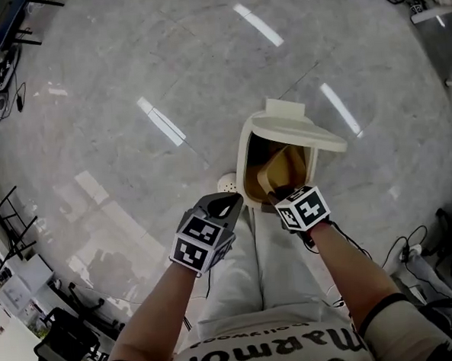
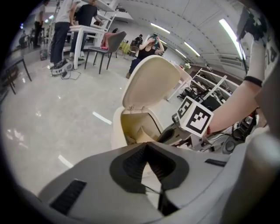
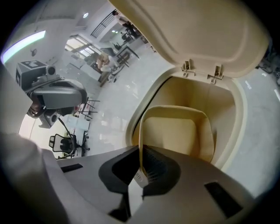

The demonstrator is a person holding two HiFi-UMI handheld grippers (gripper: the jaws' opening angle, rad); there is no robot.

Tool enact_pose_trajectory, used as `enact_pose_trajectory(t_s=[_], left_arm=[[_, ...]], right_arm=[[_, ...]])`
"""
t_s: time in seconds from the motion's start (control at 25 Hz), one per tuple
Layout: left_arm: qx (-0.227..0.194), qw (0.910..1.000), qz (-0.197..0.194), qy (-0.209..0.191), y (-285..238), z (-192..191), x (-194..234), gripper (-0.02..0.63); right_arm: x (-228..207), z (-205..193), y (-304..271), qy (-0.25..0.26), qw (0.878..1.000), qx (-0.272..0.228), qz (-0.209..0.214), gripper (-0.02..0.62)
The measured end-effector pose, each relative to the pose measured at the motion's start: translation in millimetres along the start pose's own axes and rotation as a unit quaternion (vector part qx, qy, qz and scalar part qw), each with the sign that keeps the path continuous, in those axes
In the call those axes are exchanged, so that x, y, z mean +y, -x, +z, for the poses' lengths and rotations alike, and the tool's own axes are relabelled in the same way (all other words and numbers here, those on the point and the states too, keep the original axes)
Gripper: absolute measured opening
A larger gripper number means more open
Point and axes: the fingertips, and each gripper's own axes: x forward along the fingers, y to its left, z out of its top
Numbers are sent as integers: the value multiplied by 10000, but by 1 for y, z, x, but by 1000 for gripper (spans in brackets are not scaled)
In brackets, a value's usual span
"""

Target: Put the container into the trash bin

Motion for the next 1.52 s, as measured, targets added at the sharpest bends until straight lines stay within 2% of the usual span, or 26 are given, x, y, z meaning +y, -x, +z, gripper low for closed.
enact_pose_trajectory(t_s=[0.08, 0.16, 0.32, 0.52, 0.72, 1.16, 1.52], left_arm=[[17, 9986, -513, 159, -3, -4, -9, -6], [-30, 9971, -736, 200, -3, -5, -10, -6], [39, 9982, -588, 128, -2, -20, 1, -6], [241, 9988, -388, 188, -3, -45, 13, -6], [346, 9984, -328, 291, 2, -60, 22, -6], [229, 9987, -282, 361, 3, -62, 35, -6], [410, 9980, -371, 294, -5, -64, 36, -6]], right_arm=[[-1, 3, -4, 39, 10000, -39, -42, 6], [-8, 7, -5, 97, 9997, -90, -215, 6], [-18, 12, -5, 88, 9989, -186, -425, 6], [-17, 6, -14, 90, 9994, -14, -335, 6], [-10, 7, -22, -102, 9997, -92, -194, 6], [-14, 0, -34, -443, 9988, 47, -213, 6], [-22, 2, -35, -648, 9976, -39, -250, 8]])
